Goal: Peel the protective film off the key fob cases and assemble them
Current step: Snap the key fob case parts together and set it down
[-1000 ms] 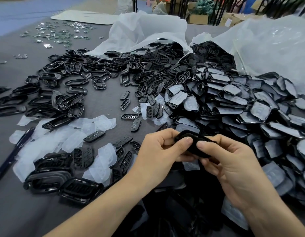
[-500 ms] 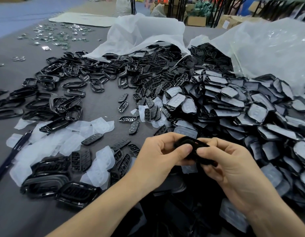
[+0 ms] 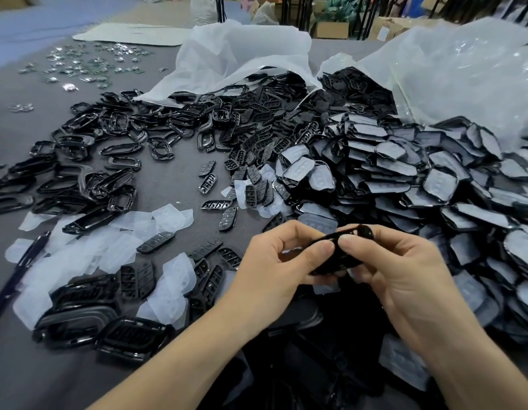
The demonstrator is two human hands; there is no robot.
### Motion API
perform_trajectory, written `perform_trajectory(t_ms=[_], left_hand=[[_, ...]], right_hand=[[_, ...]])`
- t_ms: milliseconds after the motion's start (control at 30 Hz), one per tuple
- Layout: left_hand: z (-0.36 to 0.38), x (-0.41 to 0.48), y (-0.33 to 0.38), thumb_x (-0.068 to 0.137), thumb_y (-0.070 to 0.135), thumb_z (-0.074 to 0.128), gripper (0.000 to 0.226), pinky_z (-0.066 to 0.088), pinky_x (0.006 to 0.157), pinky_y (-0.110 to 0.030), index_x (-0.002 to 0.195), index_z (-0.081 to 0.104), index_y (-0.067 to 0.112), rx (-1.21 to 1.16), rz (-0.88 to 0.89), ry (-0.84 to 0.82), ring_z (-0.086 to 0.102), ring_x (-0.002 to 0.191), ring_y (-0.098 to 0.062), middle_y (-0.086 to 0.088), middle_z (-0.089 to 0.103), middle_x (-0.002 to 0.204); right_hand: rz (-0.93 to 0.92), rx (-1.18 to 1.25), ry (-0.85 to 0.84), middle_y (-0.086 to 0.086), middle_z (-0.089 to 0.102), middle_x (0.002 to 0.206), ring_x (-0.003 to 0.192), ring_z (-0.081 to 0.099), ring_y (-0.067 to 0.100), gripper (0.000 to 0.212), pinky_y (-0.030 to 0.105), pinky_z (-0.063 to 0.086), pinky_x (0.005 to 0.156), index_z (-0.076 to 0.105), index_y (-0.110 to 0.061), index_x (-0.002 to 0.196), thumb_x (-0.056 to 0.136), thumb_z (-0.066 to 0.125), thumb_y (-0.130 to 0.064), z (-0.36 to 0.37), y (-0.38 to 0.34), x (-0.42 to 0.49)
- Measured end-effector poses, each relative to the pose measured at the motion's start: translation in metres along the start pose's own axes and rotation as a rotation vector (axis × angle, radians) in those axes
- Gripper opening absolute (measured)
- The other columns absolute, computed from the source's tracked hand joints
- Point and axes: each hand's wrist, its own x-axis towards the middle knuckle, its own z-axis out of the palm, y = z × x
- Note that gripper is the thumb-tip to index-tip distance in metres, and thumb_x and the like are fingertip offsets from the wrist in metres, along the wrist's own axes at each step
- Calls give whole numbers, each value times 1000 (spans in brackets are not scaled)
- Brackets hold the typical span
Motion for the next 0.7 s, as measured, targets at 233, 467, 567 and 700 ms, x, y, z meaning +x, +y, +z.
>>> perform_trajectory(t_ms=[233,467,567,700], left_hand=[[-2,-2,4,70,18,67,11,55,57,-23,69,59,10,-67,-23,-22,66,62,-20,-10,68,78],[-6,1,-4,90,-9,55,17,57,62,-25,82,57,6,64,-20,-40,69,62,-17,-10,70,69],[-10,1,-8,88,1,60,17,60,70,-38,80,58,15,285,78,-15,72,72,-24,-12,73,76],[-18,3,-8,83,18,58,12,59,70,-47,88,55,28,501,158,-75,72,67,-22,-3,74,77]], right_hand=[[-15,112,-29,10,66,64,47,57,14,18,17,46,44,74,-10,66,54,74,-23,7,-1,-2],[-206,-241,144,2,66,58,44,58,9,11,18,48,45,71,-18,71,76,74,-8,5,6,-1],[-379,-479,207,-2,67,71,52,64,10,16,18,51,50,68,-25,76,78,75,-11,5,11,0],[-526,-750,235,-9,60,78,68,63,13,12,34,51,62,65,-22,76,78,76,-19,5,14,-2]])
